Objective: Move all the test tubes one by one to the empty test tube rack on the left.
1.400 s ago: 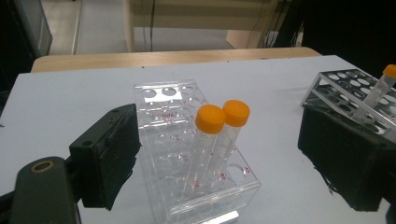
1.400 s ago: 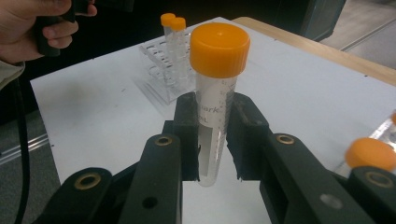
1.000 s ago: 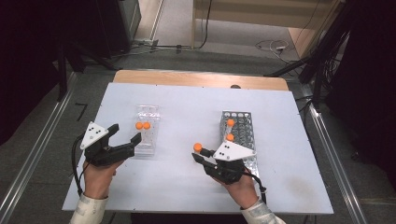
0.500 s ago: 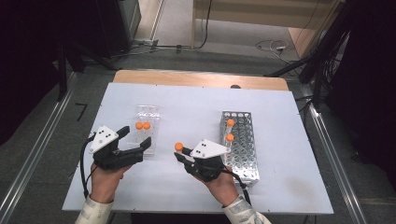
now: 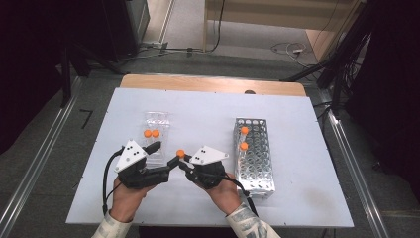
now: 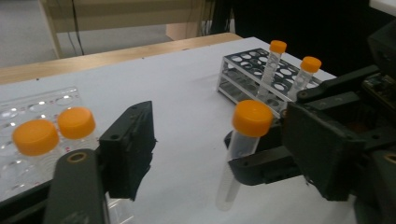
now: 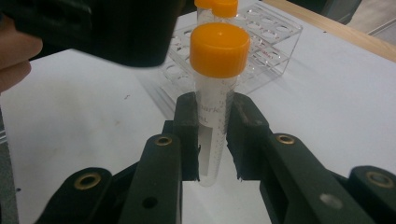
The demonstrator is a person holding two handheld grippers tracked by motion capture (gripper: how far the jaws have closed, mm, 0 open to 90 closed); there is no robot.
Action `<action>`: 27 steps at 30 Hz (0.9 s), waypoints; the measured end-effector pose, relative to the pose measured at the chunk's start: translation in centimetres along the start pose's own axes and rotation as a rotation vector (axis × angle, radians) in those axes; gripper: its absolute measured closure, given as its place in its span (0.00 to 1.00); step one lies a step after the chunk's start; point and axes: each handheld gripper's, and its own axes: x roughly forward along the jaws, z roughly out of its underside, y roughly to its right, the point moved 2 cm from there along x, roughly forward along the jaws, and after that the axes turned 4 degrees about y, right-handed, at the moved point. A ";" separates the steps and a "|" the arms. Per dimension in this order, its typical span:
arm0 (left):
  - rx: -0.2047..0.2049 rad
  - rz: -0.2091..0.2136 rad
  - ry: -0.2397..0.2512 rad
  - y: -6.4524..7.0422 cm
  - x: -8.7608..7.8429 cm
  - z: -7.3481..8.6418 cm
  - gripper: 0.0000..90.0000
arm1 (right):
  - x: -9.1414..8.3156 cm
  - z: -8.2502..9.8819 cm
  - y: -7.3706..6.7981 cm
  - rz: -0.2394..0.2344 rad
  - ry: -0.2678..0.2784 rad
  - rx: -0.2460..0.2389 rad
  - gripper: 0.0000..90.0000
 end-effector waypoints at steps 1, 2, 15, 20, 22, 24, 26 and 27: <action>0.005 0.007 0.000 0.1 0.1 0.1 0.32 | 0.1 0.0 0.0 -0.003 -0.002 0.002 0.80; 0.005 0.010 0.001 0.2 0.1 0.1 0.35 | 0.2 0.0 -0.1 -0.006 -0.001 0.005 0.80; 0.017 0.043 -0.002 0.3 0.4 0.6 0.67 | 1.2 -0.4 -1.2 -0.043 -0.002 0.000 0.80; 0.018 0.031 -0.009 0.3 0.4 0.6 0.75 | 1.2 -0.5 -1.3 -0.046 0.001 -0.005 0.80; 0.013 0.032 -0.008 0.3 0.4 0.6 0.76 | 1.2 -0.5 -1.3 -0.046 -0.002 -0.001 0.80; 0.014 0.030 -0.010 0.3 0.4 0.6 0.76 | 1.2 -0.5 -1.3 -0.047 -0.001 -0.002 0.80; 0.016 0.026 -0.011 0.3 0.4 0.6 0.77 | 1.2 -0.5 -1.3 -0.049 -0.001 0.001 0.80; 0.017 0.024 -0.012 0.3 0.3 0.6 0.77 | 1.2 -0.5 -1.3 -0.051 0.000 0.003 0.80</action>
